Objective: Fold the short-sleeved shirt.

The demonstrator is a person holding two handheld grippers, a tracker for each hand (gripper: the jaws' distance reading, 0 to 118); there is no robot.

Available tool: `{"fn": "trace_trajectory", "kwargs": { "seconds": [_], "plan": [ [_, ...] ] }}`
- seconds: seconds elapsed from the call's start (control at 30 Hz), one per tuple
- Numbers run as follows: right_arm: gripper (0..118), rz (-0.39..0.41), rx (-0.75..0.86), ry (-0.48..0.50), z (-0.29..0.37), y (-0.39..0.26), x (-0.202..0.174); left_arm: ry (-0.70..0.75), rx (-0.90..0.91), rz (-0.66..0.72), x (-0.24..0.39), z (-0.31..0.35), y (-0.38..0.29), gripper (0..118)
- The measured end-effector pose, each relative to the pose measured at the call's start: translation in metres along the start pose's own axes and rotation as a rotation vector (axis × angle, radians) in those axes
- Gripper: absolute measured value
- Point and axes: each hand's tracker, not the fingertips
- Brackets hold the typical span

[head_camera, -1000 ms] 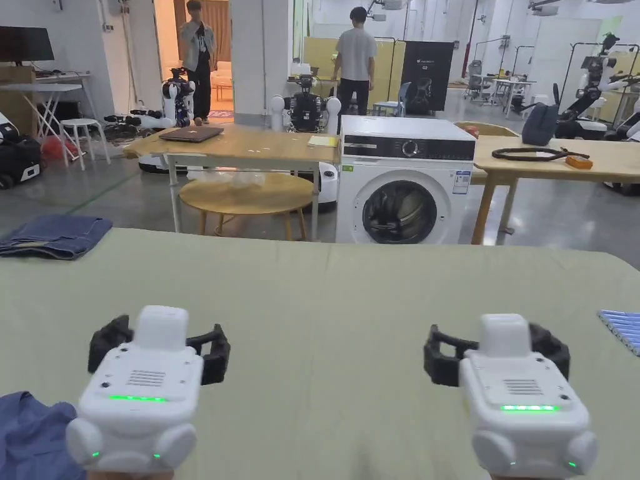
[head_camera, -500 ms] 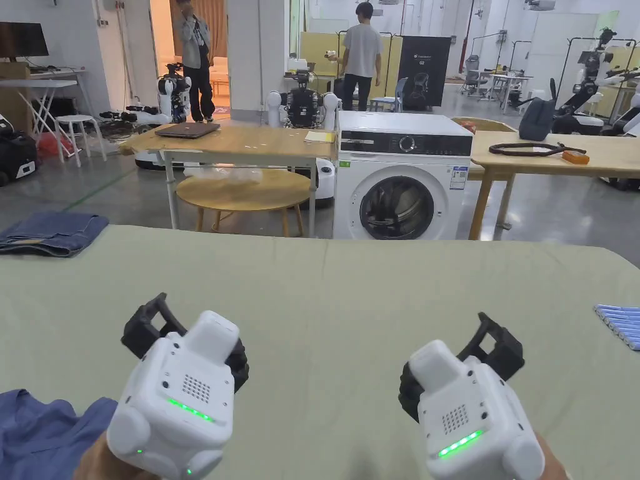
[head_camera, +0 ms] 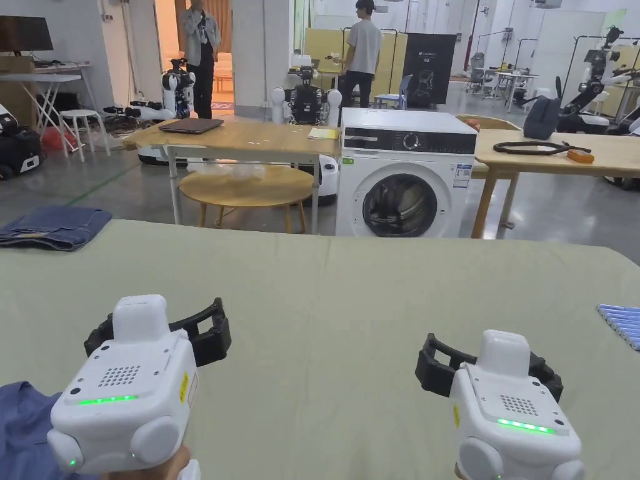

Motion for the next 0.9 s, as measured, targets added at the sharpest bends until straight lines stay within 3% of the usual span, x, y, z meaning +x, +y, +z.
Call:
{"fn": "trace_trajectory", "kwargs": {
  "seconds": [0.13, 0.3, 0.33, 0.4, 0.43, 0.5, 0.53, 0.63, 0.9],
  "plan": [
    [118, 0.087, 0.014, -0.013, -0.001, 0.000, -0.009, 0.032, 0.010, -0.113, 0.006, -0.005, 0.002, 109],
    [118, 0.093, 0.014, -0.018, -0.003, 0.000, -0.011, 0.027, 0.015, -0.160, 0.013, 0.001, 0.006, 106],
    [118, 0.078, 0.008, -0.011, -0.003, 0.001, -0.011, 0.018, 0.013, -0.164, 0.013, 0.000, 0.007, 102],
    [109, 0.060, 0.004, -0.012, -0.001, 0.005, -0.011, 0.013, 0.015, -0.171, 0.016, 0.000, 0.007, 80],
    [92, 0.056, 0.004, -0.013, 0.000, 0.005, -0.012, 0.009, 0.019, -0.176, 0.016, 0.003, 0.008, 66],
    [13, 0.059, 0.014, -0.021, 0.000, 0.005, -0.014, 0.013, 0.029, -0.191, 0.020, 0.005, 0.008, 23],
    [0, 0.067, 0.010, -0.035, 0.001, 0.007, -0.012, 0.017, 0.037, -0.195, 0.022, 0.006, 0.008, 12],
    [0, 0.039, 0.015, -0.009, 0.006, 0.012, -0.008, 0.031, 0.051, -0.191, 0.022, 0.004, 0.006, 4],
    [0, 0.066, 0.036, 0.007, 0.007, 0.015, -0.017, 0.041, -0.007, -0.104, 0.013, -0.003, 0.003, 2]
  ]
}}
